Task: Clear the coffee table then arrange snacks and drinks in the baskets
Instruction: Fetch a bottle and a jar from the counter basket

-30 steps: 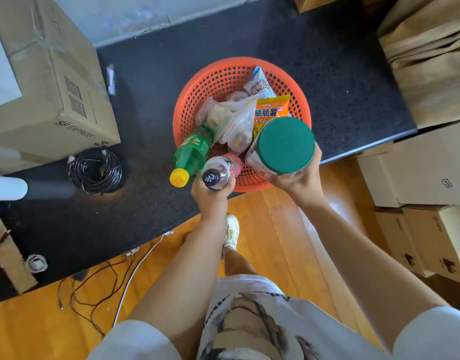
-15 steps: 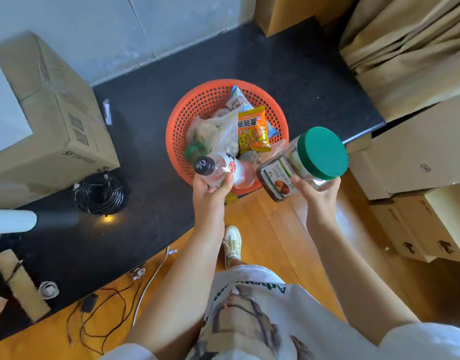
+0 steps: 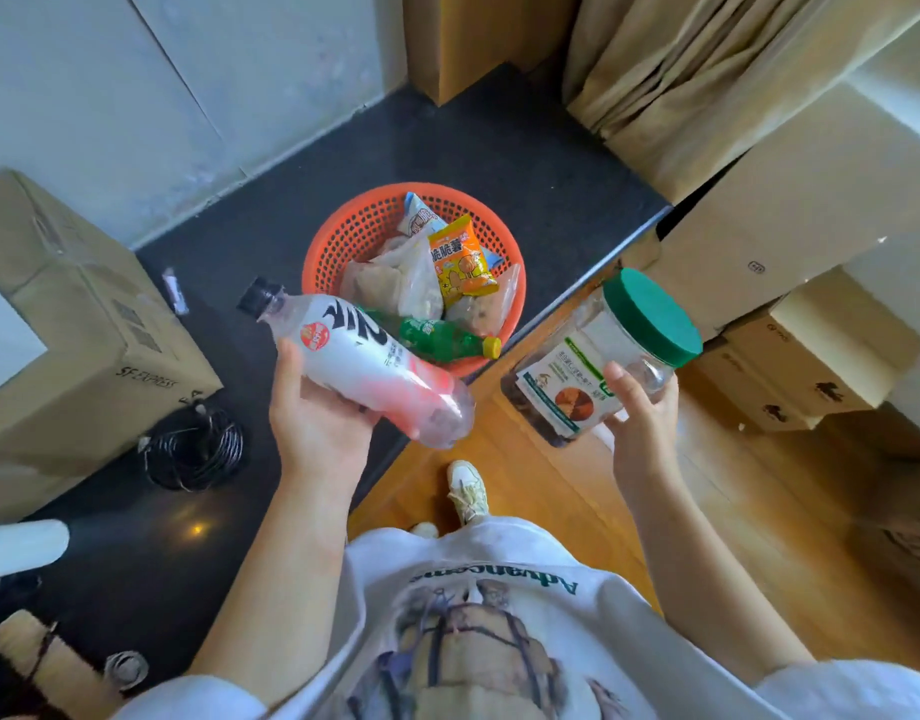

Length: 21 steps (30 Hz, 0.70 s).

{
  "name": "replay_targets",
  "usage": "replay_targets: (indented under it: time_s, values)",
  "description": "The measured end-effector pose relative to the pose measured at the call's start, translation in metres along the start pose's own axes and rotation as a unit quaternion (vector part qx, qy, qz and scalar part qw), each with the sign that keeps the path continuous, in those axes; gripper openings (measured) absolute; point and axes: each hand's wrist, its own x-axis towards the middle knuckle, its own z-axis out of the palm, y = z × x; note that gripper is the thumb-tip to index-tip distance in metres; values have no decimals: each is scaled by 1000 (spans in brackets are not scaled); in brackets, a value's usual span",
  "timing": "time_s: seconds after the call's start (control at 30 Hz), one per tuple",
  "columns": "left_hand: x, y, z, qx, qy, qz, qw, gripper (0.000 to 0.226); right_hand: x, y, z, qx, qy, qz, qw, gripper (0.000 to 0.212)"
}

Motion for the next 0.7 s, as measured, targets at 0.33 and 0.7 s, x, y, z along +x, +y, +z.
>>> replay_targets:
  time_s: [0.33,0.7]
  values:
    - [-52,-31,-34,144,-76,-235,958,65,-129,45,-28,99,77,25,992,77]
    - [-147,-119,13,307,-329,-399,798,78,-288,96,-132,228,307,-8,924,62]
